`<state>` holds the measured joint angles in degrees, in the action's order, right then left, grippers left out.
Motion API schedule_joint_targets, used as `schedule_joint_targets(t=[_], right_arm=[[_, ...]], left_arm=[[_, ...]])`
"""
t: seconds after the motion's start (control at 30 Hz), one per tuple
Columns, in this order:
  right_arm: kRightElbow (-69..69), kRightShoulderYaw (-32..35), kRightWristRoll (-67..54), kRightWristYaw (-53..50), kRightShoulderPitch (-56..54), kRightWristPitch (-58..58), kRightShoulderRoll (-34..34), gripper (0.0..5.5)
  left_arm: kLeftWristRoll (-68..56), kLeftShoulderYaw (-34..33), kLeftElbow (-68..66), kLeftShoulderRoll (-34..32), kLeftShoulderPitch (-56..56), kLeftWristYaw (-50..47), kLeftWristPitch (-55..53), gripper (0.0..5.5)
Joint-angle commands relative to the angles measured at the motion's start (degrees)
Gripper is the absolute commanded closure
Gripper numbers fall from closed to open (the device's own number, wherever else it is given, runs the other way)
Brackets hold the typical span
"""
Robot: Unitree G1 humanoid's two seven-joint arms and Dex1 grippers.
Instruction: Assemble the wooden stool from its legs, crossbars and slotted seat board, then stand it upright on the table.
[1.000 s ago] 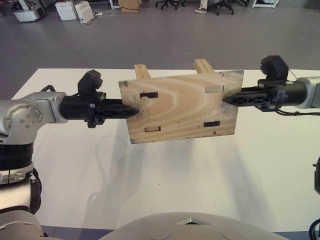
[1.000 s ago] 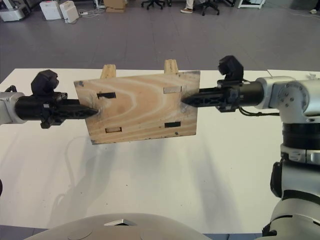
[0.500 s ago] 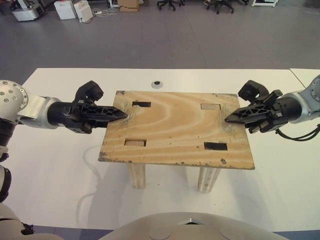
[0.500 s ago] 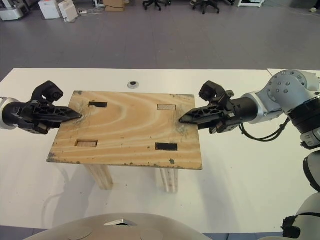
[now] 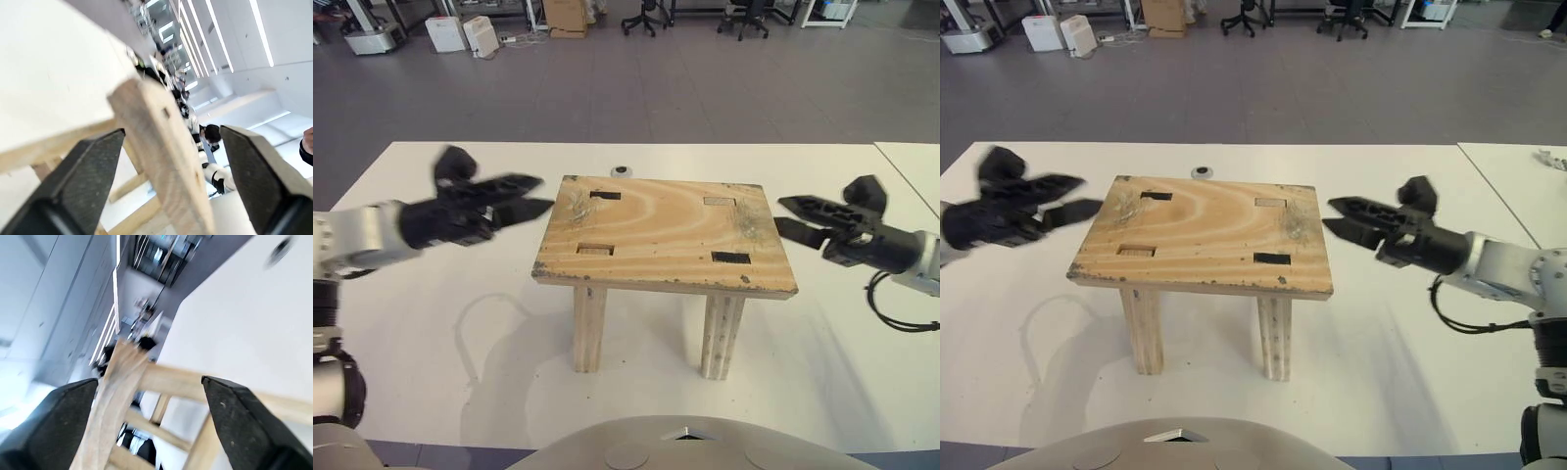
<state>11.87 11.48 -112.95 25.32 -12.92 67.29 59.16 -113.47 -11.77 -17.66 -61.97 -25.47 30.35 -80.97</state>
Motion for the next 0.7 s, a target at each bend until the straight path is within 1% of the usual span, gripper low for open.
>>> schedule_joint_targets(t=[0.03,0.07,0.1,0.13,0.2,0.27,0.33,0.43,0.57,0.7], right_arm=[[-5.2,7.7,14.0,-4.0,1.0,-15.3,-6.4,1.58],[-7.3,7.1,21.5,-4.9,1.4,-21.2,-9.6,1.58],[-8.1,4.6,31.1,-5.7,1.6,-28.6,-12.9,1.58],[-7.4,1.9,39.5,-6.5,1.6,-35.0,-15.3,1.58],[-2.7,-1.4,52.6,-9.2,-0.1,-46.0,-20.2,1.58],[3.2,-3.6,63.6,-11.8,-2.1,-54.6,-23.0,1.58],[8.4,-6.7,73.9,-12.4,-3.8,-61.4,-24.3,1.58],[16.4,-8.9,84.1,-12.8,-8.1,-68.0,-27.6,1.58],[22.2,-8.6,91.2,-11.7,-12.1,-73.1,-30.7,1.58],[26.6,-6.0,94.3,-11.8,-15.4,-76.0,-30.9,1.58]], left_arm=[[19.9,-10.2,2.4,-2.4,7.3,3.2,15.6,1.64],[29.1,-10.4,4.1,-0.2,9.3,3.2,24.6,1.64],[38.1,-9.0,5.0,3.3,10.2,0.9,34.4,1.64],[44.2,-7.8,5.4,6.9,10.0,-2.2,41.6,1.64],[55.8,-4.2,7.1,14.2,10.1,-8.6,53.6,1.64],[66.4,0.2,9.4,20.1,11.0,-13.5,62.1,1.64],[74.6,4.3,9.5,23.9,11.5,-14.7,67.5,1.64],[82.8,5.7,6.5,28.4,10.4,-17.3,72.7,1.64],[88.8,5.4,4.4,32.0,9.4,-18.2,75.8,1.64],[92.4,5.0,4.0,33.2,9.0,-18.2,76.6,1.64]])
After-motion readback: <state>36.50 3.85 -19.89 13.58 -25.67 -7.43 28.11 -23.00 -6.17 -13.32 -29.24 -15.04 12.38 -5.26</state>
